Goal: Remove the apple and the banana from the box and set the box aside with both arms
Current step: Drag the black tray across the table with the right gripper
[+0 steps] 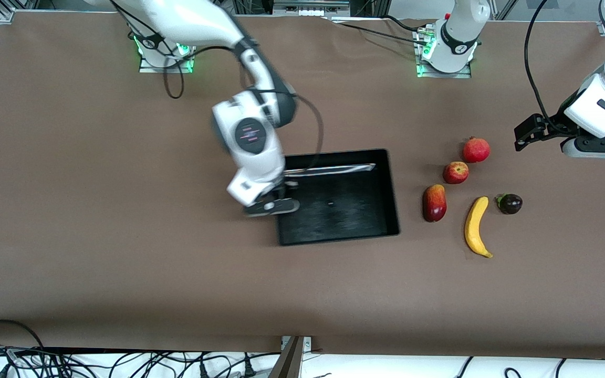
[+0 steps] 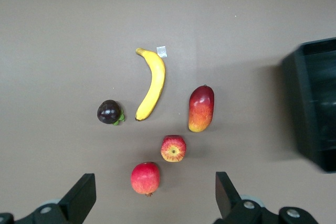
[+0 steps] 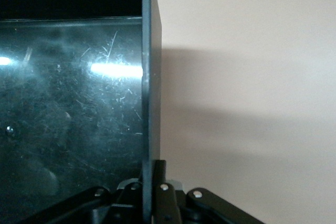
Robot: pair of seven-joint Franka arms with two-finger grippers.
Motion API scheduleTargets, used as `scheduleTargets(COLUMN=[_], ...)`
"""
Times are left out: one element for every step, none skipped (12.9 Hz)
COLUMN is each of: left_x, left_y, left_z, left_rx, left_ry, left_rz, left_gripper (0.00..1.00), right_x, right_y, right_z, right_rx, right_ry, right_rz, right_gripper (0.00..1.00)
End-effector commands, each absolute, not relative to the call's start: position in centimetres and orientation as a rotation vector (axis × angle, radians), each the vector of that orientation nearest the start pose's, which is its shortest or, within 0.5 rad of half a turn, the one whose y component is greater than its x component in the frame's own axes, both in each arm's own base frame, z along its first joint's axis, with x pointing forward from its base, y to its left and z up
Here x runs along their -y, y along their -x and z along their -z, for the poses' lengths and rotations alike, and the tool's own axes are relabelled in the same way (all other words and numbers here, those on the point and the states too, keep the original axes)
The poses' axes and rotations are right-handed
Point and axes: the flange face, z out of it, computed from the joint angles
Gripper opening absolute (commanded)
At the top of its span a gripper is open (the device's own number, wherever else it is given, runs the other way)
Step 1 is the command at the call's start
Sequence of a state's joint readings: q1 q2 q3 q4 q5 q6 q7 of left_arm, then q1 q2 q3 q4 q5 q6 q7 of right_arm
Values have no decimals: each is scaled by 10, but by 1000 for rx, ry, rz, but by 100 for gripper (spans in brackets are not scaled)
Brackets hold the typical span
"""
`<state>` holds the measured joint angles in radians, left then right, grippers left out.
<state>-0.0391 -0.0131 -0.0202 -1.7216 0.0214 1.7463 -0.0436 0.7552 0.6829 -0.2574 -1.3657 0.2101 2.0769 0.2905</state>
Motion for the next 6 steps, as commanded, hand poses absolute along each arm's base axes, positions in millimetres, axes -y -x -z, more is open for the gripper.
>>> scheduleTargets(left_x=[33,34,34,35,35,35], left_y=[-559,-559,-559,-559,-559,-559], left_z=[-579,-579,-579,-578,-578,-579], left_rx=[-25,-28,-28,-32,-30,-32], left_ry=[3140,3138,3138,3138,3138,3138], left_rz=[56,56,56,53,53,56], left_gripper=[100,100,100,100,100,100], right_x=[-282,-239,-197,-160,-132,-110], right_y=[-628,-630,-630,-631,-630,-627], right_z=[-348,-344,-339,-330,-324,-315], right_rx=[394,408,414,389,337,288], right_ry=[3027,3025,3029,3046,3068,3086], right_rz=[-22,-45,-56,-57,-54,-69], right_gripper=[0,0,0,0,0,0])
